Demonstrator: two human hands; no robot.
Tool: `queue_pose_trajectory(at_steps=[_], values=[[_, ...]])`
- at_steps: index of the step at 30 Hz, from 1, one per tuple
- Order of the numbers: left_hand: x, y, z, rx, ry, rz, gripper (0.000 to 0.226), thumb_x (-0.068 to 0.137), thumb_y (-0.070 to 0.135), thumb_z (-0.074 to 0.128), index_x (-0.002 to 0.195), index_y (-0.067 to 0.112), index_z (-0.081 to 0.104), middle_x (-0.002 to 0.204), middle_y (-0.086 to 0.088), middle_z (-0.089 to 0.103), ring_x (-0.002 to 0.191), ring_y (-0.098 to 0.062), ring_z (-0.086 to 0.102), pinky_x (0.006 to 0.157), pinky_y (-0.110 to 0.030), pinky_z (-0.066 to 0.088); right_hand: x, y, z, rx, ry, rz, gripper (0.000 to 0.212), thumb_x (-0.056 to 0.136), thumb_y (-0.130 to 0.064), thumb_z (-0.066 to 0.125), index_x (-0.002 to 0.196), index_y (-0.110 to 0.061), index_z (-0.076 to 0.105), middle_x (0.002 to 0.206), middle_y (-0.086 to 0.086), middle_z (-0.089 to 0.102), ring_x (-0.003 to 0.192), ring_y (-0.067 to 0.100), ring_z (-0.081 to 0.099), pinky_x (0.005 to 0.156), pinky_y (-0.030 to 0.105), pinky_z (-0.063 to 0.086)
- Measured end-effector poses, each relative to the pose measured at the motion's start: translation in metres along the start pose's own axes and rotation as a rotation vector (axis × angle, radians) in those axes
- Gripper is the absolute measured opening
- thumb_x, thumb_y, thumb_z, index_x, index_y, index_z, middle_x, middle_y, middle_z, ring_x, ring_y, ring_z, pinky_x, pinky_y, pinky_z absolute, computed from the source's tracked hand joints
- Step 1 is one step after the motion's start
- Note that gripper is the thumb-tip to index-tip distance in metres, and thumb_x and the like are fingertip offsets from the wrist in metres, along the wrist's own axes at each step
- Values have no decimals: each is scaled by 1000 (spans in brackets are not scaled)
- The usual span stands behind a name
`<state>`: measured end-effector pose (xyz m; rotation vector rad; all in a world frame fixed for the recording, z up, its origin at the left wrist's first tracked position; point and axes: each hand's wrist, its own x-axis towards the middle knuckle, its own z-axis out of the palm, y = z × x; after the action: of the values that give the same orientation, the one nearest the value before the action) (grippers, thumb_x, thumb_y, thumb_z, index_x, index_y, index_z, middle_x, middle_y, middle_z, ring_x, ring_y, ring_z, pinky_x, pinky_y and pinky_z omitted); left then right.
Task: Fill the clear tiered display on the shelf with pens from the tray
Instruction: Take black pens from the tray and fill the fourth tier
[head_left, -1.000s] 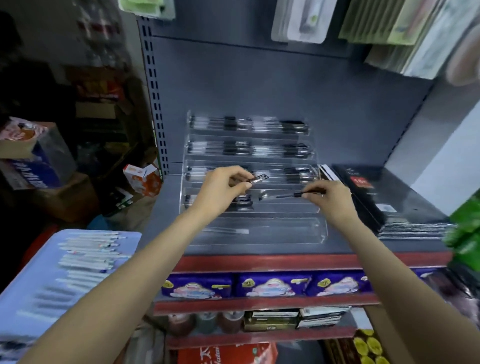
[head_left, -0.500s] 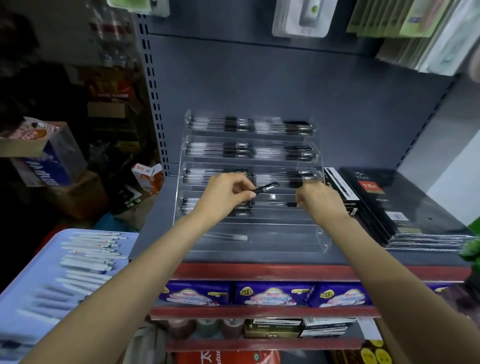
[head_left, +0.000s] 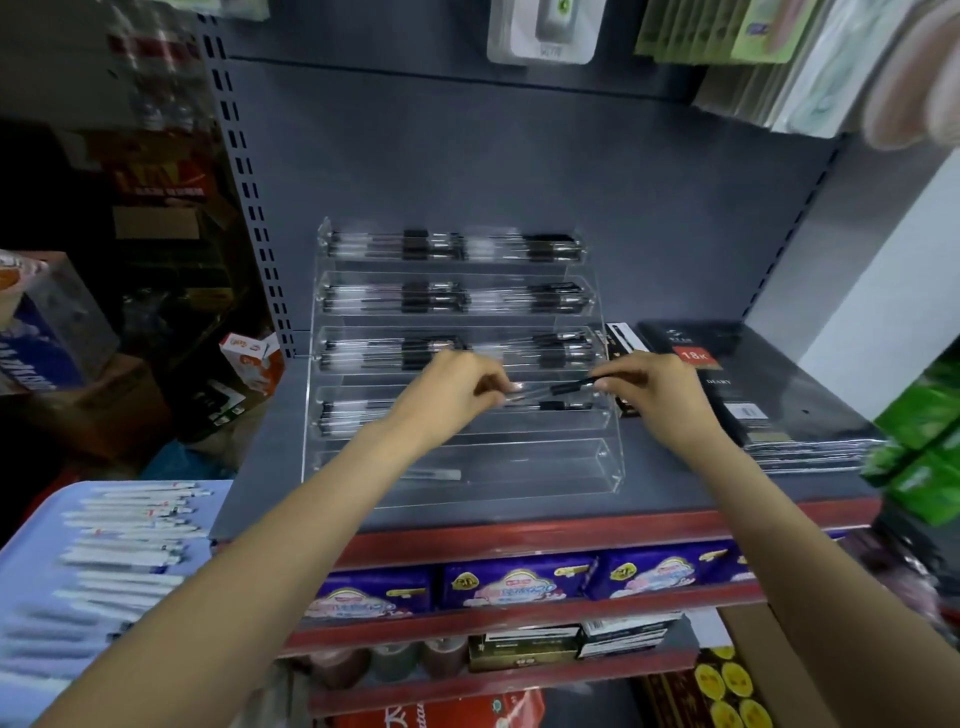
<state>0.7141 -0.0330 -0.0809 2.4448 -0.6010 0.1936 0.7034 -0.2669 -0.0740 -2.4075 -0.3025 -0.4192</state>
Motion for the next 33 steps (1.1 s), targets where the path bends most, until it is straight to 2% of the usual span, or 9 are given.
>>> queue_pose_trajectory(at_steps=[2,4,8,11,16,19,22,27,33], values=[[-2,-5,2,71,-26,0,14,87,14,64,100,14,70,96,-1,71,82,-5,57,82,-18,46,-3,10,1,-68,-1,2,14,81,-10,69,94,-7,74,96,8,70,83,18,62,74,16,43],[-2,-5,5,94,-23,21,16,89,16,61,103,14,70,99,-1,69,83,-6,56,80,-18,44,-5,14,4,-91,-11,2,14,81,-11,70,94,-8,75,94,6,69,79,18,60,70,15,42],[2,0,14,179,-127,76,25,94,26,54,114,16,65,108,-2,63,99,-19,59,90,-35,47,-6,12,5,-239,-94,-1,18,86,-16,65,103,-20,72,104,0,68,82,13,57,77,34,51],[2,0,19,246,-204,61,30,96,30,48,120,19,63,116,-2,61,108,-22,56,94,-37,45,-6,7,6,-345,-172,-18,26,92,-15,55,113,-24,68,115,-3,65,101,19,60,83,32,49],[-2,-3,22,428,-200,82,37,98,38,41,123,21,60,115,-1,55,113,-20,48,94,-34,38,-14,5,13,-399,-181,-129,27,93,-15,54,118,-13,64,120,3,63,117,19,48,94,22,38],[-3,-4,23,388,-169,106,37,97,35,44,129,20,54,118,0,53,117,-17,46,96,-32,36,-18,3,15,-470,-192,-179,29,94,-23,54,120,-13,63,119,0,63,117,17,45,89,20,38],[-3,-4,24,363,-147,131,29,96,29,48,122,19,58,117,1,57,113,-16,50,95,-31,38,-17,1,15,-504,-242,-205,30,94,-20,53,122,-14,62,121,0,61,118,17,47,93,27,41],[0,-5,24,399,-152,123,30,96,33,46,119,19,61,115,2,58,109,-16,53,93,-31,36,-11,-9,16,-472,-317,-107,20,94,-20,54,111,-15,63,116,2,60,105,23,59,86,38,50],[-5,-4,25,403,-104,144,33,96,33,46,126,23,56,114,4,53,114,-13,47,93,-29,31,-8,-9,22,-494,-311,-50,19,94,-16,52,105,-8,65,115,6,58,100,27,60,80,39,51]])
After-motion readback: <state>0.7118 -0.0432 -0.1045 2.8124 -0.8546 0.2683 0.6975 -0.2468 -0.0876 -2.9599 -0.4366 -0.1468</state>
